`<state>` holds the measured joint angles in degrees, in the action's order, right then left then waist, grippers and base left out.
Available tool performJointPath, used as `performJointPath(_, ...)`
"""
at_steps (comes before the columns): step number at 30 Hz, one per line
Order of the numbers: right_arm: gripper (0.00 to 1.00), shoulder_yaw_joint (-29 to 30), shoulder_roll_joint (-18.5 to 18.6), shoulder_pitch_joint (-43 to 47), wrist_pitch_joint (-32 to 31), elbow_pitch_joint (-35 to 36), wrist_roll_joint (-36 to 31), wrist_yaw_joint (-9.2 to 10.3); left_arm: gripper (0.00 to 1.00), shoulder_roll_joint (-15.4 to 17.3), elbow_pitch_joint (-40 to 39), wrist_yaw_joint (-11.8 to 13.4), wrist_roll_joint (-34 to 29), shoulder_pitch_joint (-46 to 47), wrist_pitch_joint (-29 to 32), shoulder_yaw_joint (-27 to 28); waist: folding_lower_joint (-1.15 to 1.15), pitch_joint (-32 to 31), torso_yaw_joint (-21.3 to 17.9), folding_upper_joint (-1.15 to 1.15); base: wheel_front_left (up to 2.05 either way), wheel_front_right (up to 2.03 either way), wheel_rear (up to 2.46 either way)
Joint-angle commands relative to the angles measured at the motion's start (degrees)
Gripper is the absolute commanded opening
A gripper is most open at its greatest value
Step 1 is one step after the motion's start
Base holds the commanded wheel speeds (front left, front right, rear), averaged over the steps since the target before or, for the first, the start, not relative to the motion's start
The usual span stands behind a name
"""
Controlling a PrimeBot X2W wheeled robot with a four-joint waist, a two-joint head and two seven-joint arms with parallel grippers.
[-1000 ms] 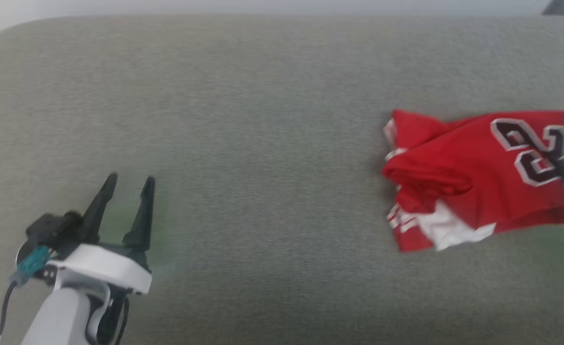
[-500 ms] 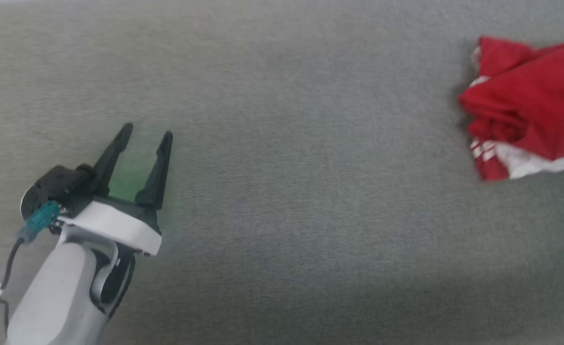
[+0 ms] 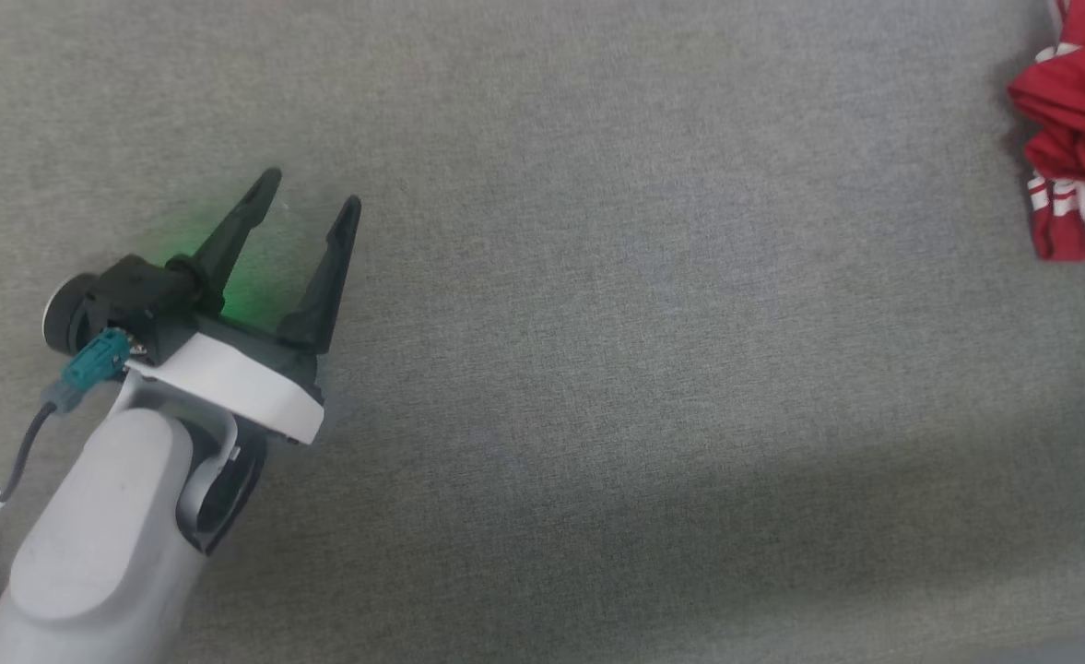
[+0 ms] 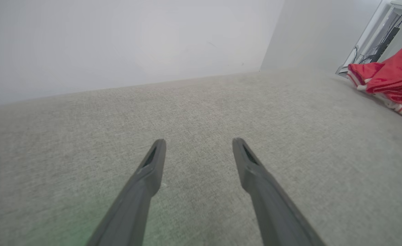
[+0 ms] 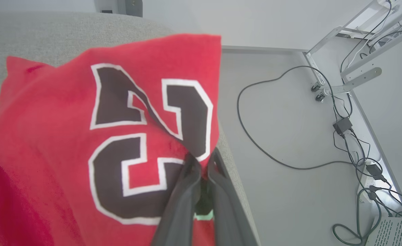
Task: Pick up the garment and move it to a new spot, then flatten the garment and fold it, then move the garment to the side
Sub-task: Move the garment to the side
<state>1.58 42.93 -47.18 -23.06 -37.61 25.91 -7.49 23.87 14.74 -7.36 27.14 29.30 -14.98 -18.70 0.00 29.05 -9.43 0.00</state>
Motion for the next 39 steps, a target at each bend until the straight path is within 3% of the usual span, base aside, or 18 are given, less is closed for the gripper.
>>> performJointPath(1, 0.00, -0.20, -0.56, -1.02, 0.89, -0.73, -0.21, 0.00, 1.00, 0.32, -0.17, -0.15, -0.39, 1.01, -0.21, -0.28, 0.00, 0.84, -0.31, 0.00, 0.00, 0.00, 0.00)
performJointPath(19, 0.00, -2.59, -4.69, -8.80, 11.88, -15.61, -9.03, 0.00, 1.00, 1.76, 0.54, -0.10, 0.64, 4.30, -0.20, -2.59, 0.00, 3.32, -0.18, 0.00, 0.00, 0.00, 0.00)
performJointPath(21, 0.44, -2.86, -4.78, -9.55, 12.67, -16.85, -9.28, 0.00, 1.00, 1.84, 0.58, -0.10, 0.90, 4.20, -0.19, -2.35, 0.00, 3.17, -0.07, 0.00, 0.00, 0.00, 0.00)
performJointPath(22, 0.78, -3.13, -4.90, -9.85, 12.94, -17.41, -9.46, 0.00, 1.00, 1.91, 0.56, -0.10, 0.93, 4.07, -0.20, -2.20, 0.00, 3.05, -0.01, 0.00, 0.00, 0.00, 0.00)
performJointPath(23, 1.00, -3.20, -4.84, -10.16, 13.26, -17.87, -9.42, 0.00, 1.00, 1.92, 0.51, -0.10, 1.04, 3.91, -0.20, -1.91, 0.00, 2.91, 0.05, 0.00, 0.00, 0.00, 0.00)
performJointPath(32, 1.00, -4.56, -5.49, -12.16, 16.04, -20.57, -8.28, 0.00, 1.00, 0.95, -0.54, -0.10, 1.49, 1.27, -0.20, 1.15, 0.00, -0.33, 0.90, 0.00, 0.00, 0.00, 0.00)
performJointPath(39, 1.00, -7.31, -7.89, -10.79, 20.08, -18.71, -5.35, 0.00, 1.00, -0.29, 0.03, -0.11, 2.11, -2.50, -0.20, 4.92, 0.00, -5.11, 2.23, 0.00, 0.00, 0.00, 0.00)
